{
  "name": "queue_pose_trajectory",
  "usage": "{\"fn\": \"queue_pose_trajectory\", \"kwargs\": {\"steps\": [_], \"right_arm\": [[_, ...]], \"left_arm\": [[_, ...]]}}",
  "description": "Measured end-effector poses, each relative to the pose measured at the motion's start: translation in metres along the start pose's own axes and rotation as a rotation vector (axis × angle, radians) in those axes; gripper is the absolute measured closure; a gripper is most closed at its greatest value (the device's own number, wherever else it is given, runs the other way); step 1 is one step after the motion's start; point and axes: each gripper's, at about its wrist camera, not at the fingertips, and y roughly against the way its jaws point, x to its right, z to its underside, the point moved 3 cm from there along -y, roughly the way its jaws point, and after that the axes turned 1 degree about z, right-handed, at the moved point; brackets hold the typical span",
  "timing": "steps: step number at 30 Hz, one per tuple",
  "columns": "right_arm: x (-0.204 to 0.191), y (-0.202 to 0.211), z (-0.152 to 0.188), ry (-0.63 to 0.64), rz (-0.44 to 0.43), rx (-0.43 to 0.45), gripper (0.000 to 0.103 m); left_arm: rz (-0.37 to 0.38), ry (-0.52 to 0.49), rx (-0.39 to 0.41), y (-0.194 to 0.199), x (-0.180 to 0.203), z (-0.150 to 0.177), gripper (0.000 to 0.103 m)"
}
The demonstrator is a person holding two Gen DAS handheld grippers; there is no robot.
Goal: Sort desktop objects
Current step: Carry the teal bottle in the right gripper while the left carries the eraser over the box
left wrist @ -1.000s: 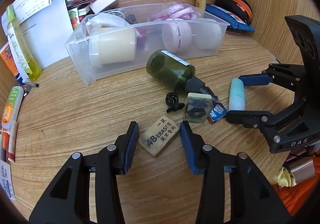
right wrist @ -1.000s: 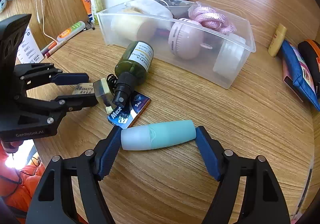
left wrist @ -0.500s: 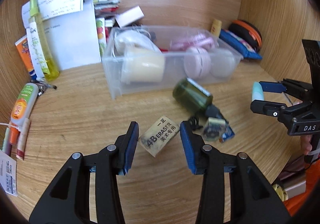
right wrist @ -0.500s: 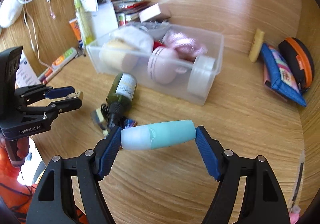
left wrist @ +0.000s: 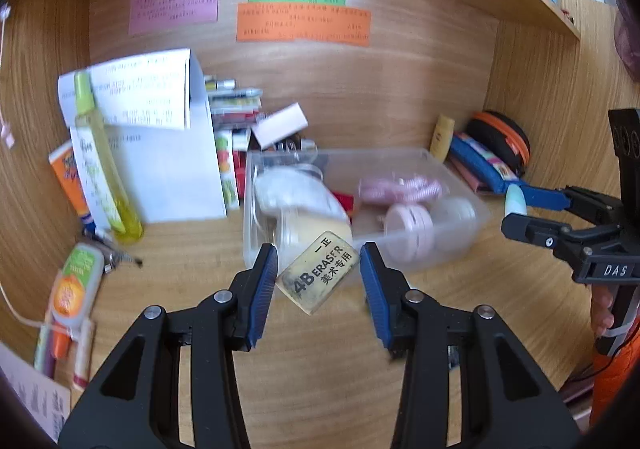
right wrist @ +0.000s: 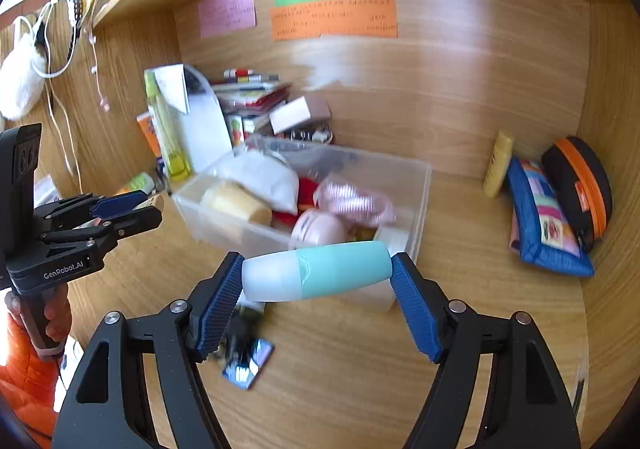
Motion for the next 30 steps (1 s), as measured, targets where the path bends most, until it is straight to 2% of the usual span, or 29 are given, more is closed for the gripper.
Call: {"fn": "queue_pose_trajectory", "kwargs": {"steps": [11,18,24,30], "right_arm": [[0.012,-0.006,-0.044,0.003,0.038,0.068,0.032],[0.014,-0.020,-0.076,-0.037,-0.014,0.098,0.032],[0.001,-0.034,-0.099,-0.006,-0.023,0.115,0.032],[0.001,-0.058,-0.100,-0.047,-0.035,0.077,0.032]], "left_arm": [[-0.039,0.014,0.061,-0.020,-0.012,-0.053,0.061],[-0.038,0.028,0.081,-0.033,-0.022,-0.084,0.061],[-0.037,0.039,0.072,-0.050,-0.025,-0.100,0.061],[-0.026,0.034,0.021,-0.078,-0.020,-0.098,0.061]]}}
